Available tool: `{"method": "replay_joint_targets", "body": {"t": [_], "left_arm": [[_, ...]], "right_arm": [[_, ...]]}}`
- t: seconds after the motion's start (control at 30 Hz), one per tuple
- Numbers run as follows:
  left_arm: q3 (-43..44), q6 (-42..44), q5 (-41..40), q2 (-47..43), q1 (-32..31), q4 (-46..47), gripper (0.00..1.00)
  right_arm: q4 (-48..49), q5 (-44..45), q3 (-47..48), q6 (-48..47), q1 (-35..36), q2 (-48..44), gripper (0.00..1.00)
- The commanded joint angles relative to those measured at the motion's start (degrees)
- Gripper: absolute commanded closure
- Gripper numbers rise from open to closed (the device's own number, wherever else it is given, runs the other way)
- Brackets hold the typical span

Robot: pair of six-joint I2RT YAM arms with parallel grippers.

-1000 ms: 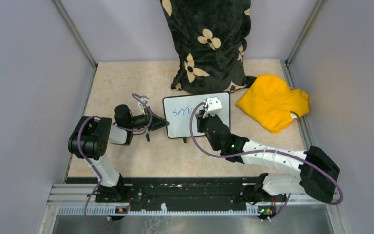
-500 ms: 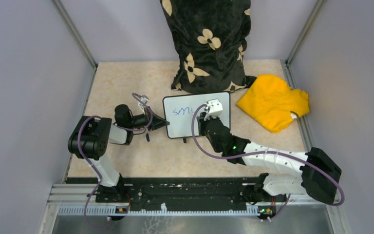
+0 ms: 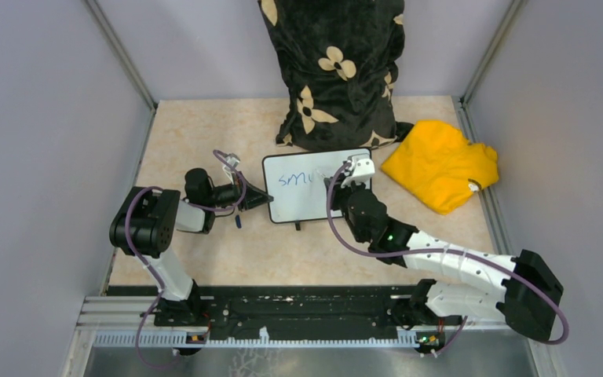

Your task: Write a sentence on the whiteboard

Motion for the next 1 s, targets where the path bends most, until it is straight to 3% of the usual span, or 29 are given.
{"method": "replay_joint_targets", "body": {"t": [0.0,0.57,0.97], "left_arm": [[0.6,1.3,0.2,0.8,-0.4,-1.0,1.00],[0.6,1.4,0.2,0.7,-0.4,-1.2,1.00],[0.7,1.5,0.2,0.7,-0.5,-1.3,1.00]], "right_arm": [[3.6,-1.1,1.8,-0.7,-1.7,0.1,1.00],[6.5,-3.3,3.2,-1.0,-3.4,3.3,1.00],[3.3,-3.5,2.4,0.4,-3.7,3.6,1.00]]}}
